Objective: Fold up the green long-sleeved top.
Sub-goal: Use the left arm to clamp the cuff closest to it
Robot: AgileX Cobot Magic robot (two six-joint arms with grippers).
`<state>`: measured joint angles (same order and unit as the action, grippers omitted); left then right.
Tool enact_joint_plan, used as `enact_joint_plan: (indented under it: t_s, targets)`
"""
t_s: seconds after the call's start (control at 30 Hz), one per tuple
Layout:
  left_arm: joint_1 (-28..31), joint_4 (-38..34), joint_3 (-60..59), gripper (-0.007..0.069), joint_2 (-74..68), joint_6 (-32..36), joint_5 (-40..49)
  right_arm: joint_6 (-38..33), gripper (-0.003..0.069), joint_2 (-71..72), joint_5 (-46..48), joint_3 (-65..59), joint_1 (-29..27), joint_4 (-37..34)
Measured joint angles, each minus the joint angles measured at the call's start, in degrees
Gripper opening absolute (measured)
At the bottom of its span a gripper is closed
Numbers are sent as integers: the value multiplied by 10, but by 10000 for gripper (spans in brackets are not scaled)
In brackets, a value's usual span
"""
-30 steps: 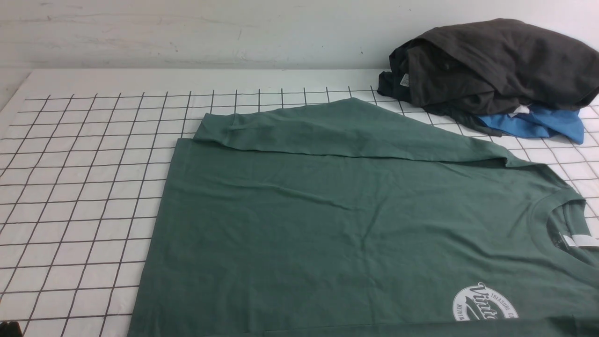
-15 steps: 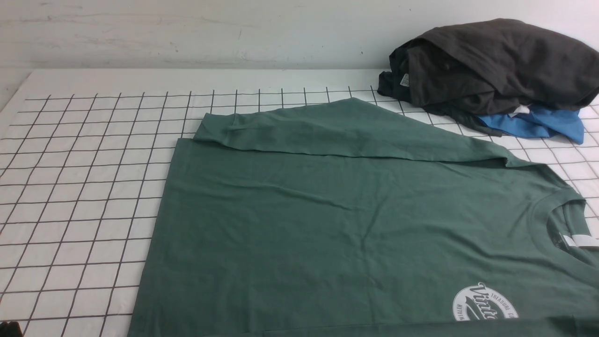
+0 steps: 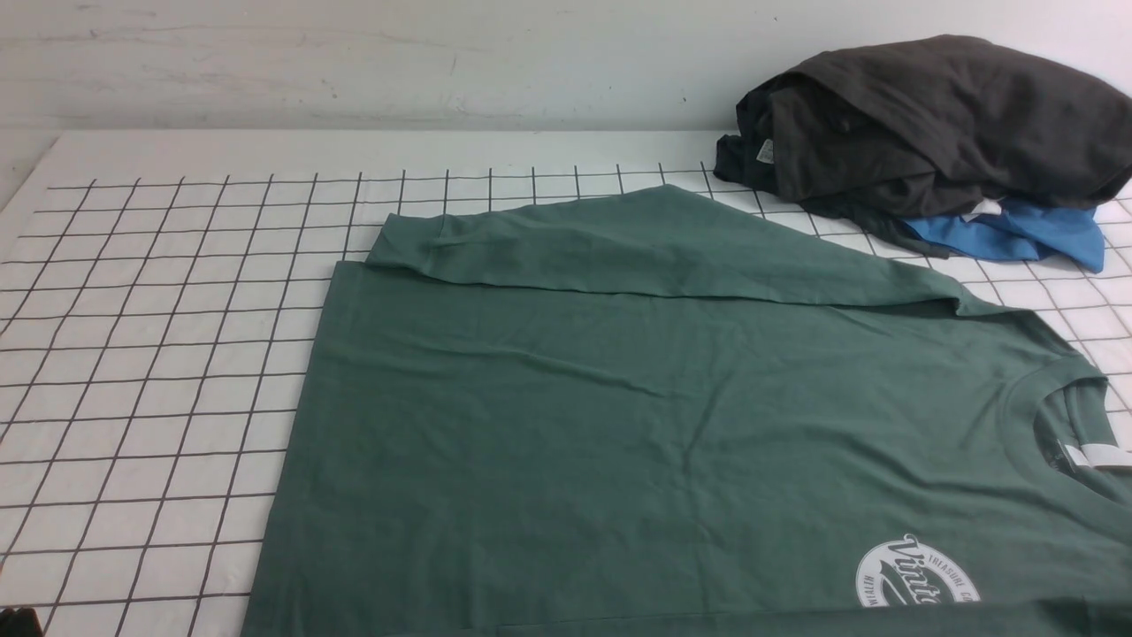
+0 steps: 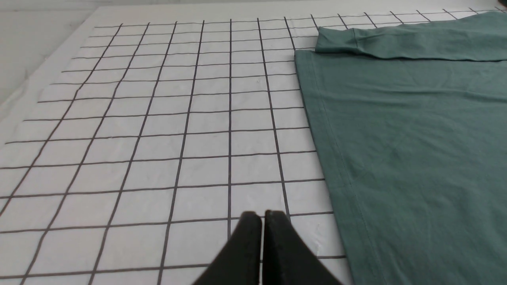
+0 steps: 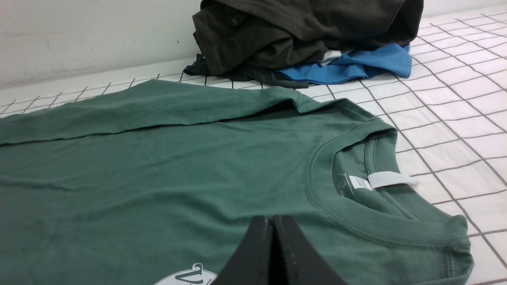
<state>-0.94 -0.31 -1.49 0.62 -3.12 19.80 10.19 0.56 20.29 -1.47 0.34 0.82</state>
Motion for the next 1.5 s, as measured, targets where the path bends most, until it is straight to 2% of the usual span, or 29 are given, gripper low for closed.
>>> enact_joint_plan:
  t_s: [0.4, 0.5, 0.63, 0.67, 0.7, 0.77, 0.87, 1.0, 1.07, 1.23, 1.27, 1.3, 1.33, 1.37, 1.4, 1.43, 1.47, 1.5]
  targets:
    - [0, -9, 0, -7, 0, -5, -1, 13, -14, 0, 0, 0, 0, -19]
    - [0, -65, 0, -7, 0, -40, -5, 15, -14, 0, 1, 0, 0, -25]
    - [0, -223, -1, -7, 0, -139, -30, 32, -14, 0, 2, 1, 0, -77]
    - [0, -242, -1, -7, 0, -150, -33, 33, -14, 0, 2, 1, 0, -77]
    - [0, -311, -1, -7, 0, -180, -40, 50, -14, 0, 3, 1, 0, -119]
    - [0, -376, -1, -7, 0, -199, -45, 76, -14, 0, 4, 1, 0, -186]
    - [0, -416, -1, -7, 0, -198, -52, 111, -14, 0, 3, -1, 0, -304]
    - [0, -436, -1, -7, 0, -194, -54, 129, -14, 0, -9, -1, 0, -421]
    - [0, -442, -1, -7, 0, -182, -56, 131, -14, 0, -15, -1, 0, -453]
    - [0, -445, 17, -7, 0, -97, -45, 131, -14, 0, -28, -1, 0, -454]
    - [0, -445, 39, -7, 0, -40, -36, 129, -14, 0, -33, -1, 0, -452]
    - [0, -445, 43, -7, 0, -40, -36, 129, -14, 0, -34, -1, 0, -452]
    - [0, -445, 73, -7, 0, 31, -15, 114, -14, 0, -40, -1, 0, -452]
    - [0, -445, 81, -7, 0, 36, -12, 108, -14, 0, -41, -1, 0, -452]
    - [0, -445, 107, -7, -7, 85, 19, 84, -14, 0, -44, -1, 0, -451]
    - [0, -445, 115, -7, -11, 98, 29, 70, -14, 0, -45, -1, 0, -450]
    - [0, -434, 157, -7, -43, 146, 81, 26, -14, 0, -45, -1, 0, -447]
    - [0, -432, 161, -7, -52, 155, 93, 13, -14, 0, -45, -1, 0, -445]
